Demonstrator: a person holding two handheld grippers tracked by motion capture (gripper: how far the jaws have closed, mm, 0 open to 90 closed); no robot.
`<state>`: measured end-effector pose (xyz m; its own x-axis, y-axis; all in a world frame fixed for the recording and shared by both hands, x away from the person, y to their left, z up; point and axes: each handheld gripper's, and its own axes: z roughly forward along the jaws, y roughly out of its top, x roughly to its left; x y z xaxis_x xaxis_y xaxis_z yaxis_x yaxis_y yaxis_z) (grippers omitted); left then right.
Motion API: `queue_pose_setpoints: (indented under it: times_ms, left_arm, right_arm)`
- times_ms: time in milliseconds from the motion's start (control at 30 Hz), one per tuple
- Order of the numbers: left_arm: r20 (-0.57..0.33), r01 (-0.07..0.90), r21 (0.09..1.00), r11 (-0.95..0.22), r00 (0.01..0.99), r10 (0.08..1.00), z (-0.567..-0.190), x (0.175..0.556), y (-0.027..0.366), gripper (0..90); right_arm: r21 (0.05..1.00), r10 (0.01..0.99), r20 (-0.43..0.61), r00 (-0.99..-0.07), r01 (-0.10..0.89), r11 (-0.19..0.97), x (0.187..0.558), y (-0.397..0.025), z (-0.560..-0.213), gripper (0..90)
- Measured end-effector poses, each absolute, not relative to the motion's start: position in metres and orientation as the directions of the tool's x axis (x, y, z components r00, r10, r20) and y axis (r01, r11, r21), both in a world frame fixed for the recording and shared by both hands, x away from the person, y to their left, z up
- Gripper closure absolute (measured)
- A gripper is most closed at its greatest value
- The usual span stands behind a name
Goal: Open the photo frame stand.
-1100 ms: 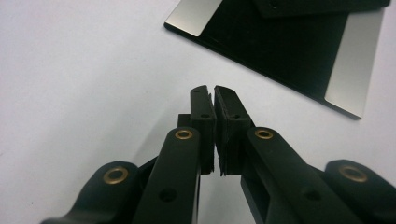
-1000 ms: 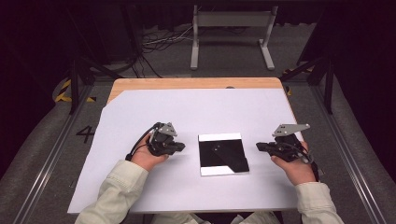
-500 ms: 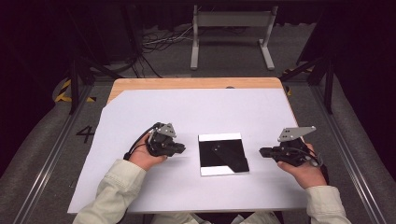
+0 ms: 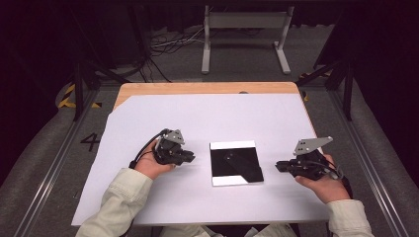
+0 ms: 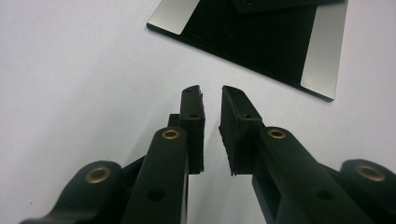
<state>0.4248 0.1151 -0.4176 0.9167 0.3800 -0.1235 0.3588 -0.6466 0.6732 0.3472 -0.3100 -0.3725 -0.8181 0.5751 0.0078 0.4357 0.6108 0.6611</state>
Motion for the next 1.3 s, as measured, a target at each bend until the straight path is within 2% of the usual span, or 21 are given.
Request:
queue_pose_setpoints:
  times_ms: [333, 833, 1300]
  left_arm:
    - [-0.129, 0.359, 0.675, -0.645, 0.918, 0.376, -0.418, 0.425, 0.115, 78.2]
    - [-0.137, 0.366, 0.667, -0.649, 0.916, 0.376, -0.419, 0.425, 0.114, 76.3]
    - [-0.138, 0.365, 0.664, -0.653, 0.918, 0.373, -0.419, 0.425, 0.114, 75.7]
  right_arm:
    - [0.621, 0.511, 0.02, -0.859, 0.412, 0.667, 0.347, -0.303, -0.382, 83.0]
    - [0.526, 0.475, 0.048, -0.879, 0.427, 0.736, 0.349, -0.291, -0.398, 83.6]
    - [0.475, 0.457, 0.067, -0.887, 0.431, 0.767, 0.352, -0.282, -0.408, 84.0]
